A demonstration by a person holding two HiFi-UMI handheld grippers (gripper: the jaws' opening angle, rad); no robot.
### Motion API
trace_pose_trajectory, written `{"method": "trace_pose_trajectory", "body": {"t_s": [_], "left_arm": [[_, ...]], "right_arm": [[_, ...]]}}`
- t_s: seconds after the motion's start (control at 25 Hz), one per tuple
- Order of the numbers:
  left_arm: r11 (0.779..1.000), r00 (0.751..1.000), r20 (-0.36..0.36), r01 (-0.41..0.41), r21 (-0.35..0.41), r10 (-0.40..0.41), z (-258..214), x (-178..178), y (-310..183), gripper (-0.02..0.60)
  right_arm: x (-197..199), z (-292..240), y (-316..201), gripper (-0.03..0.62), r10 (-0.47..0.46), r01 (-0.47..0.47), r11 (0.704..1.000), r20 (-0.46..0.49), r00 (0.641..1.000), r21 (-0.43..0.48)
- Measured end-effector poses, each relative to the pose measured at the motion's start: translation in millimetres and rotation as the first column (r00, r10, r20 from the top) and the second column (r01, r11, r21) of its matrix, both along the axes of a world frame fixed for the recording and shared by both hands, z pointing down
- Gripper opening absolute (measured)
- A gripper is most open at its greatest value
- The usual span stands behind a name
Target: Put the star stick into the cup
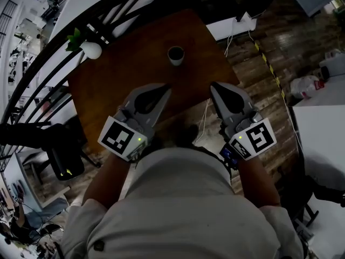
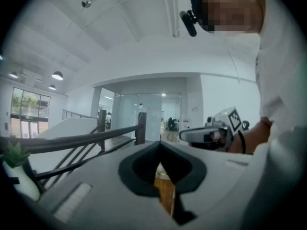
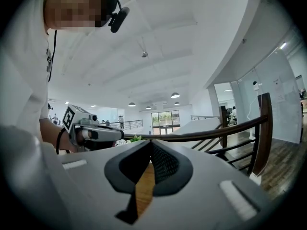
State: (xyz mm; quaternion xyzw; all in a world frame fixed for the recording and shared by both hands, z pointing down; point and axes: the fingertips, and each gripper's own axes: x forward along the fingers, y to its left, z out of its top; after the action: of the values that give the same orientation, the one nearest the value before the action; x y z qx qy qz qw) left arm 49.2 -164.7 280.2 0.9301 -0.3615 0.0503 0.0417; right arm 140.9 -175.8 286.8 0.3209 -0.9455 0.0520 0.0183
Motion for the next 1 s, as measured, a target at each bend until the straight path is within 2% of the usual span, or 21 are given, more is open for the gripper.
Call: {"method": "trace_pose_trajectory", "body": {"t_s": [0.36, 0.76, 1.0], "left_arm": [[0.999, 0.999, -0.031, -0.041, -0.005, 0.041, -0.1, -66.0, 34.9, 0.003], [0.993, 0.992, -0.034, -0.121, 0.0, 0.121, 6.8, -155.3, 97.4, 0.003], [0.986, 0.985, -0.049, -0.164, -0.031, 0.163, 14.6, -196.5, 131.5, 0.003]], "right_arm": [[-65.9, 5.0, 33.6, 0.006, 0.026, -0.026, 1.0, -0.009, 1.0, -0.008], [-156.4, 2.3, 96.7, 0.006, 0.094, -0.094, 0.995, -0.018, 0.995, 0.019], [-198.5, 3.2, 135.4, 0.006, 0.148, -0.148, 0.989, -0.017, 0.989, 0.016]]}}
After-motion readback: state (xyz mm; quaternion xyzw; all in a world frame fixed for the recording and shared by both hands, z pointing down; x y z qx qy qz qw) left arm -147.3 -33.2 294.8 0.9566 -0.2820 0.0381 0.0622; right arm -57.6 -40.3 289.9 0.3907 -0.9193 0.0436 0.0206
